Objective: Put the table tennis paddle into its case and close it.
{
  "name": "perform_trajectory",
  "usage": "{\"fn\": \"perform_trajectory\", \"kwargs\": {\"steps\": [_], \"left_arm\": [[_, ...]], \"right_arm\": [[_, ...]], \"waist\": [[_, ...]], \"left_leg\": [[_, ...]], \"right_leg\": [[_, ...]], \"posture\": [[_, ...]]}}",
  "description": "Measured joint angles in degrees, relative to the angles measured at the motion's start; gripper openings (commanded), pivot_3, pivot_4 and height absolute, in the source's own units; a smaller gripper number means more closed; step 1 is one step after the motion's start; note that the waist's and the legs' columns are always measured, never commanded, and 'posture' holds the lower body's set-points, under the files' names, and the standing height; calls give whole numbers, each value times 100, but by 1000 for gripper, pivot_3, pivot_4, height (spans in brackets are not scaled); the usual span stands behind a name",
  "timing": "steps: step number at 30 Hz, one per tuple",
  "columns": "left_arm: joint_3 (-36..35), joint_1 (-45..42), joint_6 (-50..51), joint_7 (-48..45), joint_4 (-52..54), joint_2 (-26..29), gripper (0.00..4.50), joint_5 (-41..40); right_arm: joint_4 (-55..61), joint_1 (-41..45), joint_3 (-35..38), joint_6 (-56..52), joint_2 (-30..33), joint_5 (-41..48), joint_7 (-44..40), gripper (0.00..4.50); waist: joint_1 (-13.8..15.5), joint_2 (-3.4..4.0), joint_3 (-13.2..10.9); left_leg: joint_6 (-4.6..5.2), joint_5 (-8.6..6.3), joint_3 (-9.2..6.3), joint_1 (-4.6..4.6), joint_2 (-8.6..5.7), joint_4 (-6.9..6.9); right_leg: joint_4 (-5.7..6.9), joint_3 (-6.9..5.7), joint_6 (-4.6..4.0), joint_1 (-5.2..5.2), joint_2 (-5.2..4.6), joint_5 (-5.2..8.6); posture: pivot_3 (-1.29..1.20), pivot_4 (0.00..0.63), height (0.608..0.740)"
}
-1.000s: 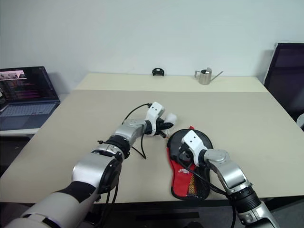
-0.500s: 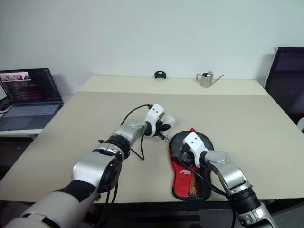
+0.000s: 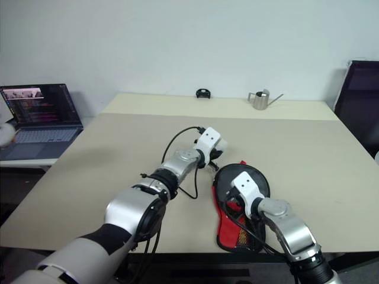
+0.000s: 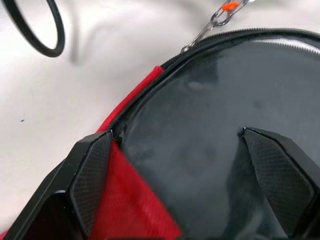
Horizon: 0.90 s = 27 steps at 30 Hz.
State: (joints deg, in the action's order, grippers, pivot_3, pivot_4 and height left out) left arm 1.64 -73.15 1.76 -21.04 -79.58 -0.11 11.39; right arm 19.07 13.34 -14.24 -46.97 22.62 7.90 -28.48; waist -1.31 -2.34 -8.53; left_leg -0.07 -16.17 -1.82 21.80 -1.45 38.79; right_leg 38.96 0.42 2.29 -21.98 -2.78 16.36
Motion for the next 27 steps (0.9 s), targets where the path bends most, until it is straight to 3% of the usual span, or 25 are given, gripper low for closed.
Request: {"fn": "perform_trajectory", "kwargs": {"steps": [16, 27], "left_arm": [[90, -341, -90, 1337, -179, -256, 218, 620], [128, -158, 161, 1014, -174, -590, 218, 721]], "right_arm": [[990, -582, 57, -681, -61, 7, 505, 4500], [1163, -755, 73, -840, -368, -7, 920, 4500]], "waist": [[82, -1, -2], [88, 2, 0]], "left_leg": [[-1, -1, -13, 8, -3, -5], [-3, -1, -60, 6, -3, -6]], "right_leg": [[-9, -40, 3, 0, -1, 2], [-33, -93, 3, 29, -3, 4]], "posture": [[0, 150, 740], [0, 150, 740]]}}
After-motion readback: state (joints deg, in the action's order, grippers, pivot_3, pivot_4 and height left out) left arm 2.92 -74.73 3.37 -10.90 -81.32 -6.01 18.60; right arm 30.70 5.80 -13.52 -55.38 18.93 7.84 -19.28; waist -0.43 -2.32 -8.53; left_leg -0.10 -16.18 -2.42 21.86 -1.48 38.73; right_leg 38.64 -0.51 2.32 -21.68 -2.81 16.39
